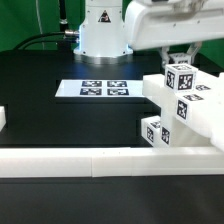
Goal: Assemble chair
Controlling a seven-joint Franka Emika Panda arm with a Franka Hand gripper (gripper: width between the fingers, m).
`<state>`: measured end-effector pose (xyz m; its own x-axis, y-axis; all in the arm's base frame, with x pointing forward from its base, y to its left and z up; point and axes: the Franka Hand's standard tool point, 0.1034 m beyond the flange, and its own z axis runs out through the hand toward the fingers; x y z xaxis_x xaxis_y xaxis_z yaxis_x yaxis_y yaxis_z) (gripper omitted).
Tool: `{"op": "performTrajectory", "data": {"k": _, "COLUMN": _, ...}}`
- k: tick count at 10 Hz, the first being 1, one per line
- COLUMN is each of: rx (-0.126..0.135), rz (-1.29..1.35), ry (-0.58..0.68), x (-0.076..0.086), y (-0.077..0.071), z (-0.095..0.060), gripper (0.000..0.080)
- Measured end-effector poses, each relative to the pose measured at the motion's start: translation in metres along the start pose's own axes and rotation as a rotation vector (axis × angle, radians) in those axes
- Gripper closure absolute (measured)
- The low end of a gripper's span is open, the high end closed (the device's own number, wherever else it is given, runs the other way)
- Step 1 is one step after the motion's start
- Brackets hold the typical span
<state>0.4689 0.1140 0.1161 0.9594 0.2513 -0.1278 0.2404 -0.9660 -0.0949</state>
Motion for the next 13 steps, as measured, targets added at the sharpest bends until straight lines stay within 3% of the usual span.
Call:
{"op": "performTrajectory", "data": {"k": 2, "rx": 0.013, "rz": -0.005, "ry": 0.006, "x": 0.03, "y": -0.004, "z": -0.034, "gripper": 0.0519}}
{"op": "performTrajectory", "data": {"k": 3, "rx": 0.015, "rz": -0.001, "ry": 0.011, "x": 0.054, "y": 0.0, "z": -0.044, "gripper": 0.0519}}
{"op": "performTrajectory", "data": {"k": 5, "rx": 0.014, "rz": 0.024, "ry": 0.022, "x": 0.109, "y": 0.013, "z": -0.054, "gripper": 0.0519}}
{"op": "performTrajectory", "data": {"k": 6, "rx": 0.01, "rz": 0.03, "ry": 0.033, "x": 0.121, "y": 0.015, "z": -0.052, "gripper": 0.0519}}
{"op": "performTrajectory", "data": {"k": 11, "rx": 0.009, "rz": -0.058, "ry": 0.028, "x": 0.119, "y": 0.021, "z": -0.049, "gripper": 0.0519}}
{"op": "performTrajectory", "data": {"k": 13, "rx": 0.002, "rz": -0.142, "ry": 0.034, "x": 0.14, "y": 0.029, "z": -0.039, "gripper": 0.0519}}
